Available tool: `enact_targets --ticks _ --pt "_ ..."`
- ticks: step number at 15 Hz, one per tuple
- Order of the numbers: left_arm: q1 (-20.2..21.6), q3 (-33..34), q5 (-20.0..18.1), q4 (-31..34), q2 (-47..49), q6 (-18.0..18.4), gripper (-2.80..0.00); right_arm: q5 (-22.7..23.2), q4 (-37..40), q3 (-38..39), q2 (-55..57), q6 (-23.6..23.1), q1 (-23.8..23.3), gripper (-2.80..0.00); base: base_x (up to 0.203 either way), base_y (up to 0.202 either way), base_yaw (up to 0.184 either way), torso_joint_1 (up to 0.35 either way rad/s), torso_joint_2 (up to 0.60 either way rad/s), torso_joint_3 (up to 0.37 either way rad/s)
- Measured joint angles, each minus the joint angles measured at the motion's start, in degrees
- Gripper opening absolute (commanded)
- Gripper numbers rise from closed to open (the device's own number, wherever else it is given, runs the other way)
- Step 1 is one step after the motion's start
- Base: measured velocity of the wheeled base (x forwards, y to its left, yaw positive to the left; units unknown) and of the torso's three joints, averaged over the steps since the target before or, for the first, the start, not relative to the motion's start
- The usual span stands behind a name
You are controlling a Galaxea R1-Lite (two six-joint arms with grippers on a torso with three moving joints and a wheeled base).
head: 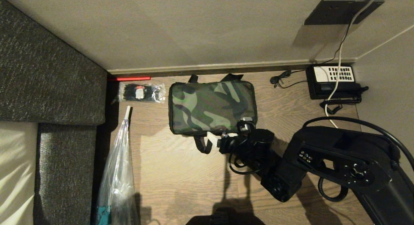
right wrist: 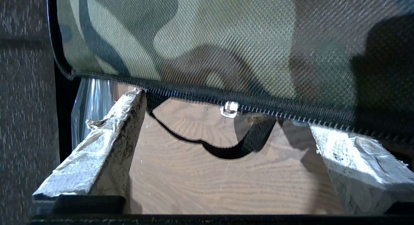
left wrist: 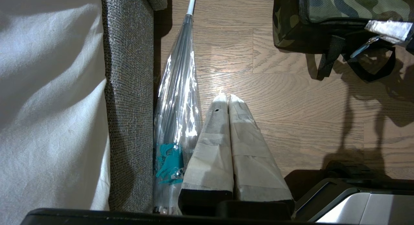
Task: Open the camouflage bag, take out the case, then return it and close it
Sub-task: Open the top of the storage box
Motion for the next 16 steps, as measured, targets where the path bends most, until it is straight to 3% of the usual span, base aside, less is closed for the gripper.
enact_targets --ticks 7,8,16 --pt "0.0 -0.01 0.0 0.0 0.0 -0.02 -2.8 -0.11 0.02 0.0 0.0 0.37 0.06 0.0 0.0 0.0 0.0 0.0 0.0 0.0" --pt "0.0 -0.01 0.0 0.02 0.0 -0.02 -2.8 -0.09 -0.01 0.17 -0.2 1.01 0.06 -2.8 0.0 0.0 0.0 0.0 0.0 0.0" --pt "0.0 0.0 0.0 0.0 0.0 -0.02 -2.8 0.04 -0.27 0.02 -0.3 0.9 0.06 -2.8 0.0 0.0 0.0 0.0 0.0 0.0"
